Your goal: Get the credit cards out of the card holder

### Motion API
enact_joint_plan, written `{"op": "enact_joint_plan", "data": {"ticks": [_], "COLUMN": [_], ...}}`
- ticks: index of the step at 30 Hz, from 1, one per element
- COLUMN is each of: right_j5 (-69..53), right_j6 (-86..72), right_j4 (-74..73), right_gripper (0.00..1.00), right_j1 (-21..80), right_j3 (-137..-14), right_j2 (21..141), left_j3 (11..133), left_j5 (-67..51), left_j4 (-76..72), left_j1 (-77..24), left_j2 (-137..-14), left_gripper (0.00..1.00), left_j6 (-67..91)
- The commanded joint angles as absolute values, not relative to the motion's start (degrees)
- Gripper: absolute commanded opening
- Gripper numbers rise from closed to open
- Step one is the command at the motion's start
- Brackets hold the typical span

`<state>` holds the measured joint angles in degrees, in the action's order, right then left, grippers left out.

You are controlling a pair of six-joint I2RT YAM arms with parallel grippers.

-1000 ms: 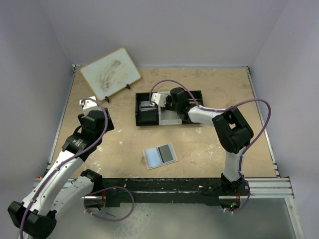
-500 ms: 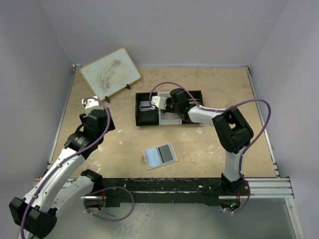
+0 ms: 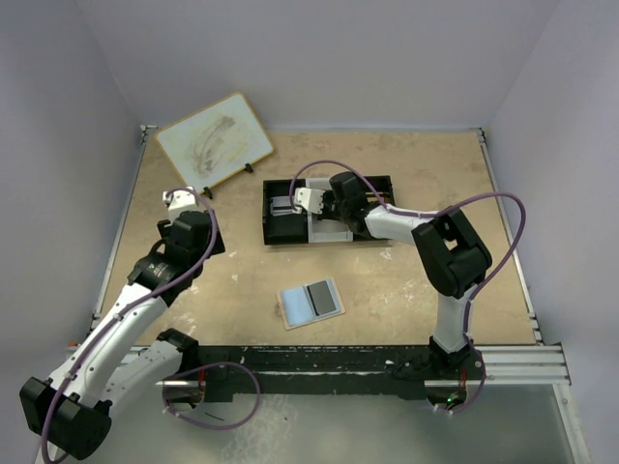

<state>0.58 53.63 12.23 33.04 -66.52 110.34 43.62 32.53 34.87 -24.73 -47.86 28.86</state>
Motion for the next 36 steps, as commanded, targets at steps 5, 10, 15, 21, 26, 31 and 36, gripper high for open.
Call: {"op": "enact_joint_plan", "data": {"ticks": [5, 10, 15, 21, 26, 31, 36], "right_j5": [-0.9, 0.2, 0.5, 0.4, 2.8, 10.8, 14.2], "right_j6": [53.0, 51.8, 51.6, 50.6, 47.6, 36.3, 3.8], "right_j4": [8.9, 8.5, 7.8, 9.1, 13.6, 27.9, 19.9], "right_gripper": [0.29, 0.30, 0.38, 0.40, 0.41, 0.46, 0.64], "right_j1": [32.9, 32.9, 32.9, 32.9, 32.8, 32.9, 32.5], "right_j3": [-70.0, -71.5, -71.4, -70.7, -69.2, -65.0, -63.3], "right_j2": [110.7, 112.2, 111.9, 110.3, 107.0, 99.9, 90.1], "left_j3": [45.2, 45.1, 45.1, 45.1, 45.1, 45.1, 44.5], "left_j5": [31.2, 30.7, 30.4, 30.1, 29.8, 29.0, 24.4], "left_j4": [33.6, 33.4, 33.5, 33.3, 33.3, 33.0, 31.4], "left_j1": [-24.4, -24.4, -24.4, -24.4, -24.4, -24.4, -24.4], "left_j2": [-48.6, -49.1, -49.5, -49.9, -50.1, -50.4, -51.0], "left_gripper": [0.68, 0.68, 0.68, 0.68, 0.68, 0.68, 0.68], "left_j6": [27.7, 27.6, 27.6, 27.5, 27.4, 27.1, 25.8]}}
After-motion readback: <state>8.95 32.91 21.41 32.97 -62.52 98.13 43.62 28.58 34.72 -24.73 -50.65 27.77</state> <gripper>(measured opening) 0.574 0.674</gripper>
